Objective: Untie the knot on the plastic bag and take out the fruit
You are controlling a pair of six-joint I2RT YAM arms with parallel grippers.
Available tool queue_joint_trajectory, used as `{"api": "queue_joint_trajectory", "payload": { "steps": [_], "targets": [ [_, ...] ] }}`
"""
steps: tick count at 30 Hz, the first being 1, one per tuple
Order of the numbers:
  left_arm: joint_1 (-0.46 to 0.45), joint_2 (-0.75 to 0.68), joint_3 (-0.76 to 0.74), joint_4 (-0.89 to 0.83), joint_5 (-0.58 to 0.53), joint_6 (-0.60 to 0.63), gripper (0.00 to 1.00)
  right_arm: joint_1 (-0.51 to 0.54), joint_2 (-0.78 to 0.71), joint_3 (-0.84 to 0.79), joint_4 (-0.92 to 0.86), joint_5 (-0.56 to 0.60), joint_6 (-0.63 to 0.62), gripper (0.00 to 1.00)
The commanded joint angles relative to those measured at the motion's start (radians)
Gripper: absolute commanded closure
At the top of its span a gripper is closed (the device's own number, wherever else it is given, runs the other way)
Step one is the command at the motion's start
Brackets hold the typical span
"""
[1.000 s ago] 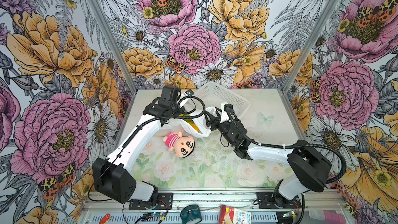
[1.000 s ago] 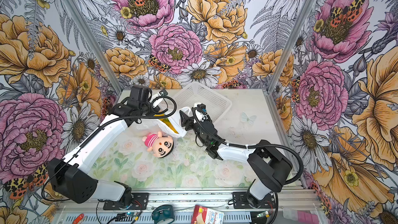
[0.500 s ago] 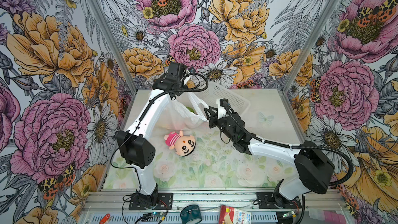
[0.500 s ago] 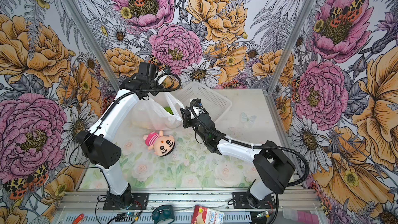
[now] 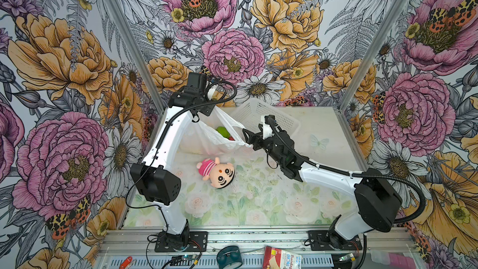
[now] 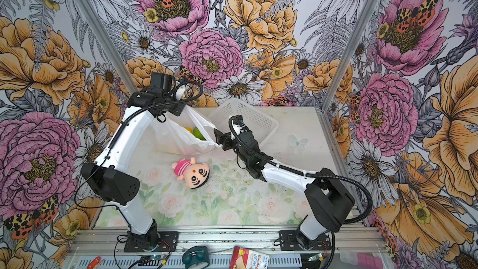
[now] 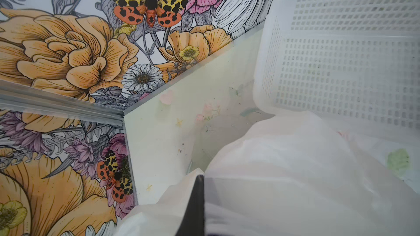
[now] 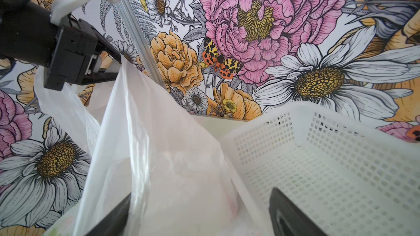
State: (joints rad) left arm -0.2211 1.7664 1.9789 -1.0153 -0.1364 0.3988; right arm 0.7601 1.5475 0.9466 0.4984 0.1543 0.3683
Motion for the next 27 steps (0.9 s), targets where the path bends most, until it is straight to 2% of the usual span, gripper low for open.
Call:
{"api": "queue_joint_trajectory", "payload": {
  "steps": [1,7,12,15,19,27],
  "targets": [
    [0.048,-0.016,-0.098,0.112,0.071,-0.109,1.0,-0.004,-0.031,-0.029,-0.06,-0.015,-0.01,0.05],
    [0.047,-0.146,-0.278,0.217,0.248,-0.217,1.0,-0.004,-0.092,-0.037,-0.086,-0.053,-0.037,0.11],
    [0.006,-0.169,-0.376,0.244,0.276,-0.167,1.0,0.019,-0.207,-0.076,-0.11,-0.032,-0.119,0.11],
    [0.005,-0.16,-0.377,0.247,0.317,-0.181,1.0,0.027,-0.262,-0.09,-0.133,-0.015,-0.182,0.08],
    [0.043,-0.185,-0.389,0.278,0.453,-0.246,1.0,0.066,-0.308,-0.07,-0.217,-0.006,-0.281,0.06],
    [0.011,-0.183,-0.402,0.281,0.504,-0.235,1.0,0.092,-0.423,-0.085,-0.288,0.028,-0.351,0.05]
  ]
}}
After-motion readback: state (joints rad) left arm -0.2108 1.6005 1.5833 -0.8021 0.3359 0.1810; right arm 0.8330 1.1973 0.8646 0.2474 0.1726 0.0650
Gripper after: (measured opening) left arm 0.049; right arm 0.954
